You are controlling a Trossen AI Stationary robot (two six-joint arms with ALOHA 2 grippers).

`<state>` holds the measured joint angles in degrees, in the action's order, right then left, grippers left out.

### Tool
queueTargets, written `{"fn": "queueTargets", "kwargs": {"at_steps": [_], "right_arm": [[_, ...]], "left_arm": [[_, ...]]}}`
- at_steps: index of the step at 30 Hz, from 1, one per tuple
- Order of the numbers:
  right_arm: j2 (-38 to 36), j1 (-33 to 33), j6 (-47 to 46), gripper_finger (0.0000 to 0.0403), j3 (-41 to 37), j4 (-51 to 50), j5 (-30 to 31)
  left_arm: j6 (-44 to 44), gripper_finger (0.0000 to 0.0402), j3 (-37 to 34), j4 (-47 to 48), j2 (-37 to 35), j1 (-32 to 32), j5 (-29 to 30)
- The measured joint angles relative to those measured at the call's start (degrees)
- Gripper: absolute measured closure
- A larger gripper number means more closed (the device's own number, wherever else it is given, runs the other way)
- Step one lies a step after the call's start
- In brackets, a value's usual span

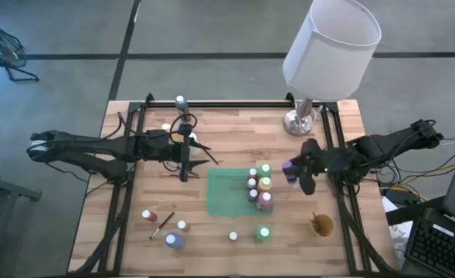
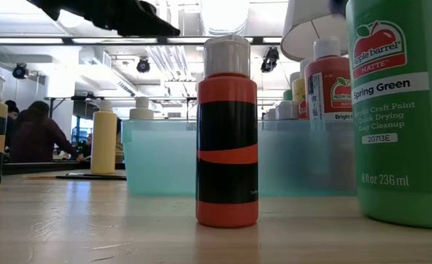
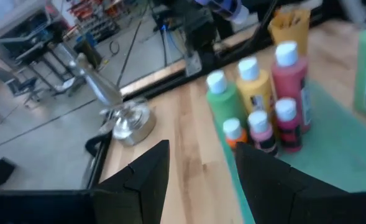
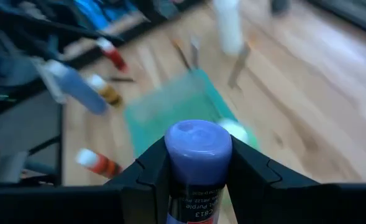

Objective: Pick & Place Paint Supplies
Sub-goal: Put the purple paint bottle into the green bin

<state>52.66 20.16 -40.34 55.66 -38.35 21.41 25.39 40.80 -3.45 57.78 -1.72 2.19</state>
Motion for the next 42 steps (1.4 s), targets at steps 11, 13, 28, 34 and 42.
{"fn": "queueTargets", "kwargs": {"at_steps": [11,13,28,34,42], "right_arm": [[3.2,3.7,30.8,0.0289,2.7,26.0,1.3],[4.7,3.9,35.6,0.0292,2.3,29.4,1.2],[11.9,4.1,45.5,0.0291,2.1,38.4,1.3],[13.1,4.1,49.5,0.0289,2.1,42.3,3.1],[16.2,4.1,53.9,0.0286,2.1,49.0,3.2]], "left_arm": [[-12.3,0.0211,0.0,-20.9,9.8,0.6,-18.2],[-13.8,0.0197,0.0,-25.9,13.3,0.7,-18.2],[-16.3,0.0069,10.9,-29.7,26.5,2.1,-16.6],[-16.2,0.0071,13.4,-30.3,27.8,3.7,-17.2],[-16.3,0.0071,17.4,-33.6,31.4,4.4,-17.1]]}}
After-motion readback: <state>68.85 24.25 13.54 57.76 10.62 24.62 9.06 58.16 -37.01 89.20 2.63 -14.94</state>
